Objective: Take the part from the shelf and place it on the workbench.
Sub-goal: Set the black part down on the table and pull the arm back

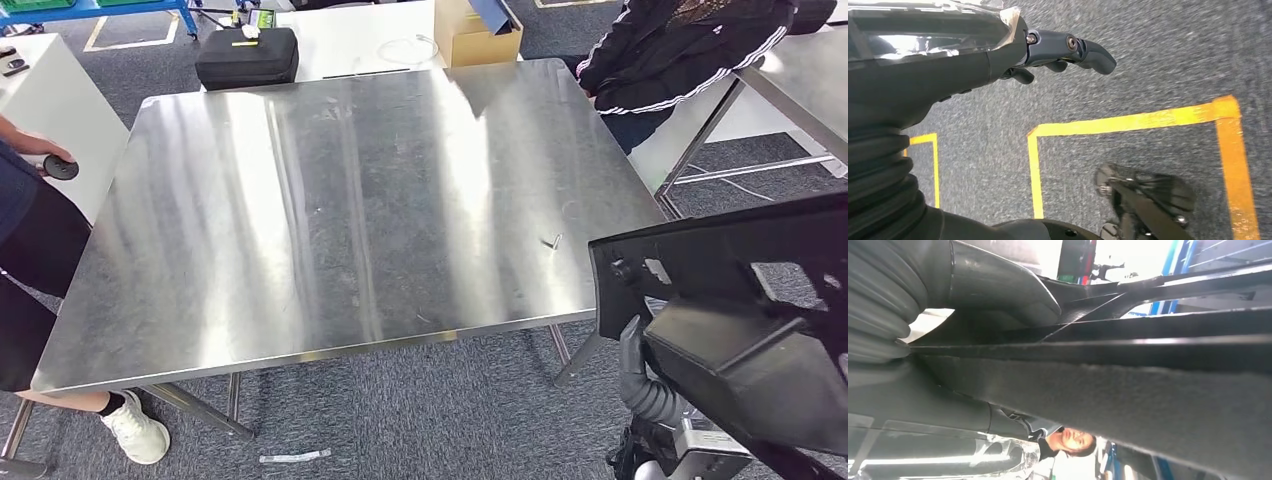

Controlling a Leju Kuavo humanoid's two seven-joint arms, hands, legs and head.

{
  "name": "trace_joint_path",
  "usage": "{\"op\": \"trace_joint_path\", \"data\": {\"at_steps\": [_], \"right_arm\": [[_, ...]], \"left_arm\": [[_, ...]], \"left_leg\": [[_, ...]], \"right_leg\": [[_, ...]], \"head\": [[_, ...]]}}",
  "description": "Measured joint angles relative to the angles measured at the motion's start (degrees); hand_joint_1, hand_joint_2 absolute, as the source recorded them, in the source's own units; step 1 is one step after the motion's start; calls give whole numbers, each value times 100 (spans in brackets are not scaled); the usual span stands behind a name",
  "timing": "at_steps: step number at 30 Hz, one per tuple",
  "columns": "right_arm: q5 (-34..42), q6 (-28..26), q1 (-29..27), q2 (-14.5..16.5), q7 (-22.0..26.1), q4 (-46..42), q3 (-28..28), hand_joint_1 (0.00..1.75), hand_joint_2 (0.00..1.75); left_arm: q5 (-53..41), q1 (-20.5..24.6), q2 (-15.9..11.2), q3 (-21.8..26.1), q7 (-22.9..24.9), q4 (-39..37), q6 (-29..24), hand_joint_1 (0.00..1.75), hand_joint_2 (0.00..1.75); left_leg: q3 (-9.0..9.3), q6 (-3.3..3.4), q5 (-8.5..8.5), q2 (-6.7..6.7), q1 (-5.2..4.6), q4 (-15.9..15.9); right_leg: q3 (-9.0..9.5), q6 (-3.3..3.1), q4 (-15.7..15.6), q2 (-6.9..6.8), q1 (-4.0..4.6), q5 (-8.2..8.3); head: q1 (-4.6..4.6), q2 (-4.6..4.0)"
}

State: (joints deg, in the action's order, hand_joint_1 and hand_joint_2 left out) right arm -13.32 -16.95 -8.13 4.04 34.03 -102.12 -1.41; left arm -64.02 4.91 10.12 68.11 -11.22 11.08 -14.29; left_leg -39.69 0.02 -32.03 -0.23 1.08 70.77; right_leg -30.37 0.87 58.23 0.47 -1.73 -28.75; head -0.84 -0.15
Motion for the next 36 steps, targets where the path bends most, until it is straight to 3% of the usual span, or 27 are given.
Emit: {"op": "trace_joint_path", "data": {"at_steps": [1,3,6,8,9,12,13,14,16,17,19,20,22,23,28,33,36], "right_arm": [[-110,-31,1,-3,1,3,18,175,175],[-311,-64,7,-15,-5,7,83,175,175],[-537,-75,29,-56,-89,15,197,175,175],[-663,-85,59,-95,-160,27,259,175,175],[-726,-88,88,-116,-198,37,284,175,175],[-975,-94,184,-189,-333,117,351,175,175],[-1084,-101,222,-217,-383,171,376,175,175],[-1207,-109,275,-243,-430,238,405,175,175],[-1451,-116,432,-295,-504,415,483,175,175],[-1560,-103,539,-321,-524,533,538,175,175],[-1717,-66,811,-368,-545,858,699,175,175],[-1759,-57,960,-386,-552,1052,790,175,175],[-1787,-69,1238,-407,-560,1427,957,175,175],[-1789,-79,1350,-411,-561,1578,1021,175,175],[-1792,-97,1637,-430,-552,2039,1222,175,175],[-1792,-102,1710,-460,-552,2217,1289,175,175],[-1792,-103,1727,-468,-552,2276,1307,175,175]], "left_arm": [[-13,-1,-4,0,-1,0,8,0,175],[-23,4,-8,-1,-2,0,33,0,175],[-28,2,-9,-2,4,-1,51,0,175],[-28,0,-8,-1,4,-1,50,0,175],[-28,6,-9,-2,2,0,49,0,175],[-37,16,-8,-2,5,0,57,0,175],[-48,15,-7,-2,21,0,62,0,175],[-61,14,-7,-2,44,0,65,0,175],[-98,14,-6,-4,104,0,63,0,175],[-116,16,-8,-7,132,0,63,0,175],[-149,24,-9,-11,171,0,73,0,175],[-156,29,-11,-12,180,0,79,0,175],[-165,38,-12,-14,188,-1,87,0,175],[-166,42,-13,-14,190,-2,87,0,175],[-166,48,-25,-16,191,0,84,0,175],[-166,48,-35,-22,191,-1,81,0,175],[-166,48,-37,-27,191,-1,81,0,175]], "left_leg": [[106,-10,292,5,19,-376],[272,13,491,10,11,-907],[374,173,467,6,-25,-1025],[493,253,489,3,-25,-1061],[548,278,488,0,-25,-1076],[592,340,436,-10,-45,-1084],[610,354,409,-18,-56,-1084],[638,361,381,-27,-67,-1084],[713,354,320,-40,-85,-1088],[754,337,290,-42,-95,-1090],[796,283,237,-34,-106,-1110],[808,302,215,-24,-117,-1118],[814,384,204,-9,-126,-1131],[819,430,206,-8,-130,-1141],[858,409,214,-11,-129,-1219],[873,279,213,-9,-124,-1262],[875,242,215,-9,-124,-1266]], "right_leg": [[50,34,-1,4,-13,-52],[128,118,1,14,-5,-145],[215,265,32,28,36,-198],[184,313,201,14,34,-235],[47,307,442,6,24,-287],[-666,248,1433,-3,41,-605],[-828,257,1555,-3,52,-668],[-892,291,1477,-4,62,-618],[-763,367,821,-5,82,-180],[-677,349,483,-9,98,28],[-561,218,122,-28,153,224],[-543,173,106,-33,155,243],[-492,170,64,-30,151,368],[-488,180,60,-27,140,390],[-484,128,61,-25,156,361],[-482,109,62,-25,158,349],[-479,107,63,-25,158,349]], "head": [[-6,0],[-18,0],[-1,0],[40,0],[70,0],[151,0],[159,0],[164,0],[168,0],[165,0],[166,0],[162,0],[152,0],[148,0],[142,0],[143,0],[143,0]]}}
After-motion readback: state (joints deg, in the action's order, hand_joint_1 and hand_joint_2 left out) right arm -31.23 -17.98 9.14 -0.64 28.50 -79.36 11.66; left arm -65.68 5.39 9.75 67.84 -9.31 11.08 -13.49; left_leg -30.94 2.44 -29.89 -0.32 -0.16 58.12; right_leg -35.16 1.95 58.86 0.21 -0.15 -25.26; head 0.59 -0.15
